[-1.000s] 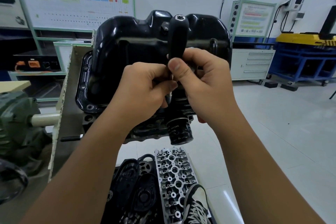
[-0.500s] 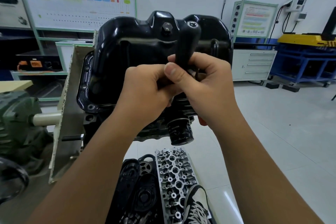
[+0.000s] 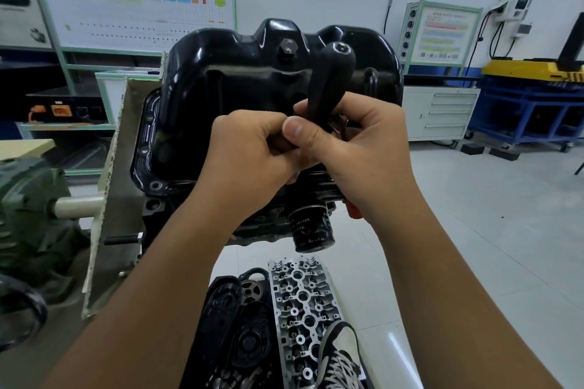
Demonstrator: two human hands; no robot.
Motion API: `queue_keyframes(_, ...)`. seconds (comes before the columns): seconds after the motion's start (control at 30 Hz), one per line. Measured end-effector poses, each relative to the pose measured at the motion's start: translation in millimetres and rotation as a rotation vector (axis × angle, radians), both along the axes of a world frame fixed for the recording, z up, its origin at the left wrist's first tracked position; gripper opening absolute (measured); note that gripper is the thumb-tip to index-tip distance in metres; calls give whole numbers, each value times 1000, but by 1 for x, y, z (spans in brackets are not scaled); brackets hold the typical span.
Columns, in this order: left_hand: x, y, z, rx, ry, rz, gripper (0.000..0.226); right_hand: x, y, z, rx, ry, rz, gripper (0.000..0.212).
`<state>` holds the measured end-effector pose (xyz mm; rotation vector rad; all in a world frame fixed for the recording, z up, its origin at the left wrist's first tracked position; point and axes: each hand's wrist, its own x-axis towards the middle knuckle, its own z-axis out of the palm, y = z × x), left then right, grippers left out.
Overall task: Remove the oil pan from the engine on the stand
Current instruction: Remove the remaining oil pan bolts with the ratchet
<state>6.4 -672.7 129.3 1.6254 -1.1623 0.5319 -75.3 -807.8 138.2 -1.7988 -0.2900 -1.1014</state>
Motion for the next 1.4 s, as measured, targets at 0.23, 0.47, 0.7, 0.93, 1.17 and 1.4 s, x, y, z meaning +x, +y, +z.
queue_keyframes(0.23, -2, -1, -1, -35, -55, 0, 28, 3, 0, -4, 3, 65, 72, 22)
queue_keyframes(0.47, -2, -2, -2, -14, 40, -59, 17, 5, -3, -4, 38, -22, 47, 20)
queue_keyframes(0.7, -2, -2, -3, -55, -45, 116, 16, 4, 0, -7, 13, -3, 7, 21)
queue_keyframes(0.93, 1, -4, -6, 8, -130, 40, 30, 5, -3, -6, 43, 94, 79, 24)
queue_keyframes(1.17, 1, -10, -9, -67, -114, 152, 13, 2, -1, -5, 50, -41, -19, 16)
queue_keyframes(1.4, -13, -14, -5, -81, -112, 76, 34, 1, -3, -5, 53, 48, 50, 13)
